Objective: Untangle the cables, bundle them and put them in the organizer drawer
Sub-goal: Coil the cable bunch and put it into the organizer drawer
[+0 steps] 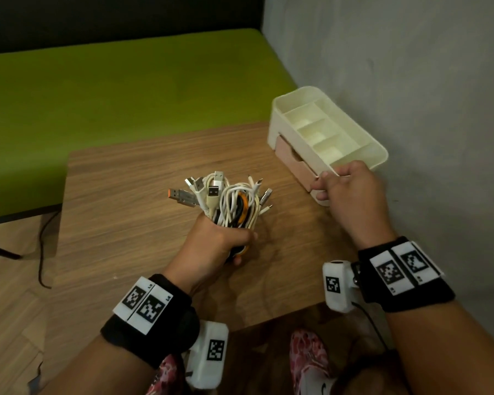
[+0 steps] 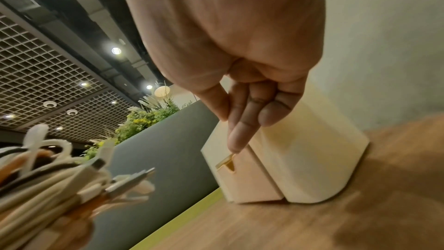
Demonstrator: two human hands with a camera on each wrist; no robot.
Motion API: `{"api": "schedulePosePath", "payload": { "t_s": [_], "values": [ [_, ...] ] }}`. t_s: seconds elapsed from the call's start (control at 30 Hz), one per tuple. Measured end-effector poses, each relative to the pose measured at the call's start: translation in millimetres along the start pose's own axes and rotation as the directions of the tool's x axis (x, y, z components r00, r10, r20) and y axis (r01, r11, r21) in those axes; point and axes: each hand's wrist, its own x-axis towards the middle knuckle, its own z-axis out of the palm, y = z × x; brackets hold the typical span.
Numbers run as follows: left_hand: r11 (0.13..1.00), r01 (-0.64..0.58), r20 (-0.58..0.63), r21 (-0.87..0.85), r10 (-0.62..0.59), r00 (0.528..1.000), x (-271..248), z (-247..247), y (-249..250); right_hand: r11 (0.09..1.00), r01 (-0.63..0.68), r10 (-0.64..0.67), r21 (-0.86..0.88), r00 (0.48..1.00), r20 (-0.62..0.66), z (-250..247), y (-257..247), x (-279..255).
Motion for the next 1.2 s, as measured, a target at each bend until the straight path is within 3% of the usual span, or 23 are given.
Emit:
{"api": "schedulePosePath", "payload": {
  "t_s": [0.17, 0.27, 0.37, 0.43, 0.5, 0.57, 0.67, 0.9, 1.07, 1.13, 1.2],
  "values": [
    [1.000, 0.005, -0.020, 0.002, -0.005, 1.000, -1, -1, 1, 0.999, 0.041, -0.037, -0.020, 0.984, 0.172, 12, -13, -19],
    [1.000, 0.013, -0.006, 0.022, -0.013, 1.000, -3, -1, 5, 0.966, 0.132, -0.085, -0.224, 0.974, 0.208, 6, -20, -26],
    [0.999, 0.000, 0.013, 0.035, 0.000, 1.000, -7, -1, 9, 0.874, 0.230, -0.180, -0.428, 0.971, 0.155, -6, -25, -28],
    [0.999, -0.013, 0.014, 0.040, 0.012, 1.000, -9, -2, 12, 0.806, 0.326, -0.329, -0.493, 0.941, 0.085, -7, -26, -30],
    [0.998, -0.022, 0.012, 0.053, 0.022, 1.000, -11, -4, 15, 0.754, 0.443, -0.487, -0.485, 0.873, 0.040, -1, -26, -31],
    [0.997, -0.030, 0.013, 0.074, 0.029, 0.999, -12, -6, 17, 0.700, 0.535, -0.555, -0.474, 0.825, 0.111, 10, -22, -30],
    [0.996, -0.038, 0.018, 0.084, 0.037, 0.999, -15, -7, 20, 0.684, 0.590, -0.556, -0.429, 0.802, 0.216, 19, -14, -27],
    [0.996, -0.060, 0.030, 0.063, 0.058, 0.998, -20, -12, 26, 0.709, 0.578, -0.553, -0.404, 0.811, 0.189, 15, -13, -22],
    [0.995, -0.068, 0.029, 0.075, 0.066, 0.997, -20, -13, 29, 0.644, 0.648, -0.666, -0.407, 0.736, 0.119, 11, -19, -32],
    [0.994, -0.064, 0.027, 0.085, 0.062, 0.998, -20, -13, 30, 0.637, 0.688, -0.662, -0.347, 0.719, 0.211, 8, -23, -34],
    [0.994, -0.063, 0.027, 0.088, 0.061, 0.998, -20, -14, 29, 0.679, 0.645, -0.523, -0.350, 0.760, 0.386, 6, -21, -35]
  ]
}}
